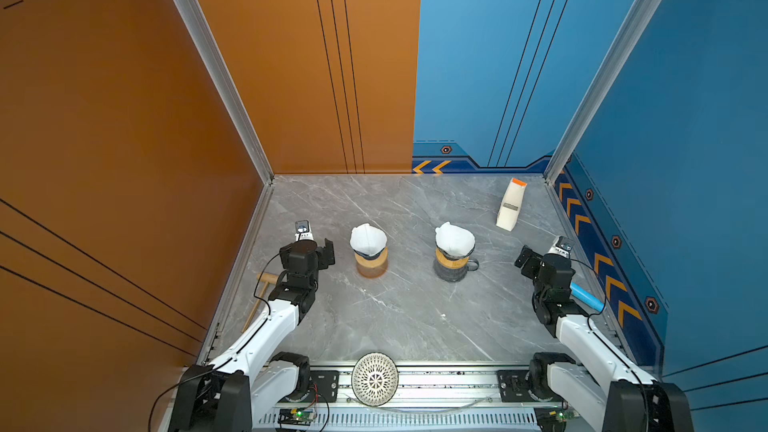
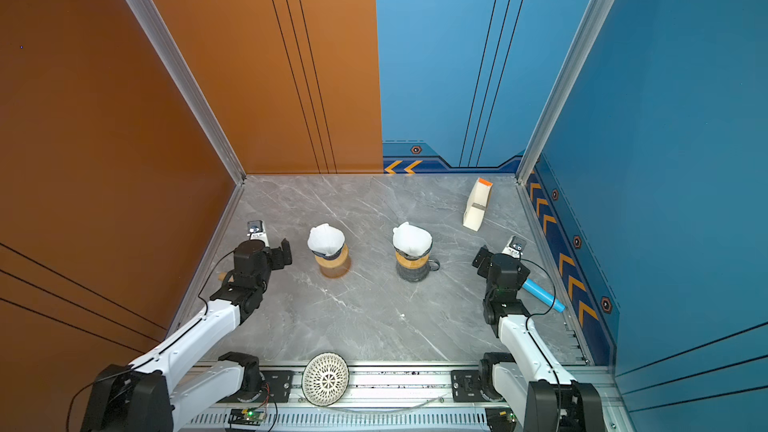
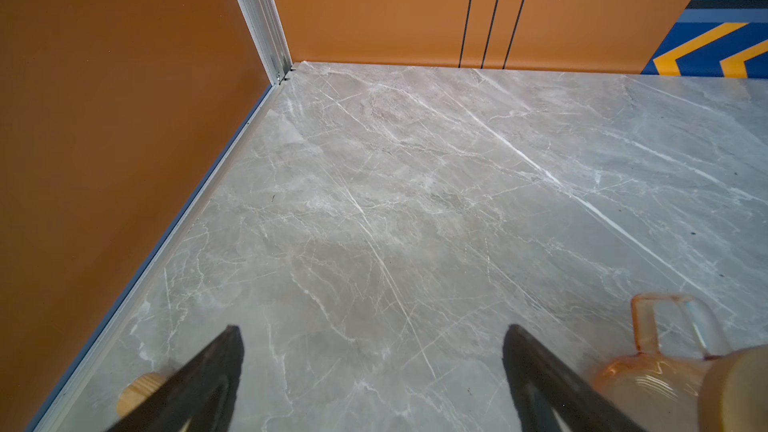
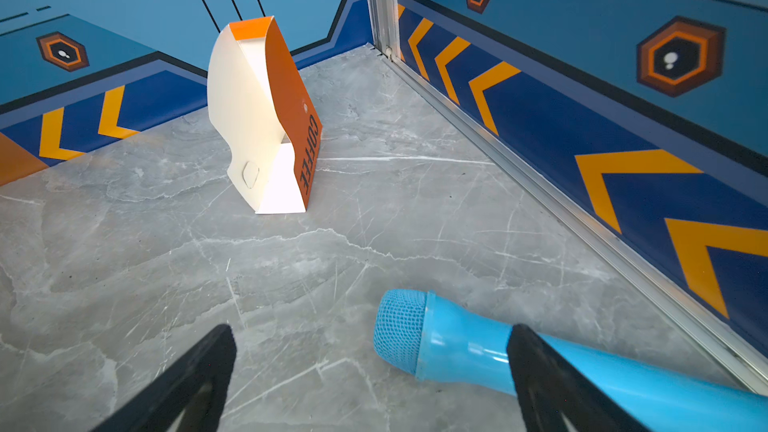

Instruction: Place the coffee filter in the dripper

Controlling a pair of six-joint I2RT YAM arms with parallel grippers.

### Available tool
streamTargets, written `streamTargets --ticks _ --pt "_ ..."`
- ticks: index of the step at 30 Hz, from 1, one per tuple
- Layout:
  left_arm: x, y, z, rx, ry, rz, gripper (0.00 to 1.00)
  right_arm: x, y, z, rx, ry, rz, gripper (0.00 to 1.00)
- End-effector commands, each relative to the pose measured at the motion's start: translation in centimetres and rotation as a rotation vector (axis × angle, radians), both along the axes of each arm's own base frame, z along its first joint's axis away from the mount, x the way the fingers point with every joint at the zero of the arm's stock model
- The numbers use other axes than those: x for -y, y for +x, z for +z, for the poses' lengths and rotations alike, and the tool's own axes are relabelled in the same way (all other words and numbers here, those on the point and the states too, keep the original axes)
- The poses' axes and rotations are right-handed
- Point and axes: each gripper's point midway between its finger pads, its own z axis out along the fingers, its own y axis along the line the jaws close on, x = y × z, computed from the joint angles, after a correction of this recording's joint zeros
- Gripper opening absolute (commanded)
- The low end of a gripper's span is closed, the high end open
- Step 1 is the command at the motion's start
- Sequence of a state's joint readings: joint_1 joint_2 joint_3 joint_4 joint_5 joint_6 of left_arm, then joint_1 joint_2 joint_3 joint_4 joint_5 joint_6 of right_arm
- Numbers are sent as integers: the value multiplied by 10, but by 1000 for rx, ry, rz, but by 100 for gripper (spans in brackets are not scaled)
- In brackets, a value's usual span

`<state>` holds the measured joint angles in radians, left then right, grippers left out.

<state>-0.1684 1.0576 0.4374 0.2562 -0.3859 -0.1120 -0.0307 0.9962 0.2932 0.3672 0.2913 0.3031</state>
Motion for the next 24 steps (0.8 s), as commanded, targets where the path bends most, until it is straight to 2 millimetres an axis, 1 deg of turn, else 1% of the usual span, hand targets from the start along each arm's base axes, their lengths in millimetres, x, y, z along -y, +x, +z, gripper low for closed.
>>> streamTargets --ticks 1,3,6,8,10,12,16,17,19,21,24 --pt "-4 9 8 83 34 10 98 -6 15 16 115 -36 37 100" --pt "-6 11 -2 63 42 24 98 -10 20 11 110 -70 57 100" --pt "-4 15 -14 46 48 12 98 -19 29 2 93 -116 101 100" --pt "-2 17 -20 40 47 3 98 -23 35 1 109 -128 116 100" --pt "-1 19 -22 53 42 -2 98 -31 42 1 106 -157 164 100" --pt "-1 21 -24 72 37 -4 98 -33 47 -1 98 -177 174 100" --pt "1 27 -29 82 39 -16 98 -38 54 -15 124 -189 202 100" --pt "4 29 -30 76 45 -38 98 -39 55 -21 120 -189 208 100" --pt "8 31 -31 67 58 -71 98 -41 57 -23 133 -202 219 100" --pt "10 33 -31 64 56 -93 98 -39 58 -26 85 -198 204 100" --pt "7 35 -31 63 64 -92 98 -37 66 -29 58 -199 195 100"
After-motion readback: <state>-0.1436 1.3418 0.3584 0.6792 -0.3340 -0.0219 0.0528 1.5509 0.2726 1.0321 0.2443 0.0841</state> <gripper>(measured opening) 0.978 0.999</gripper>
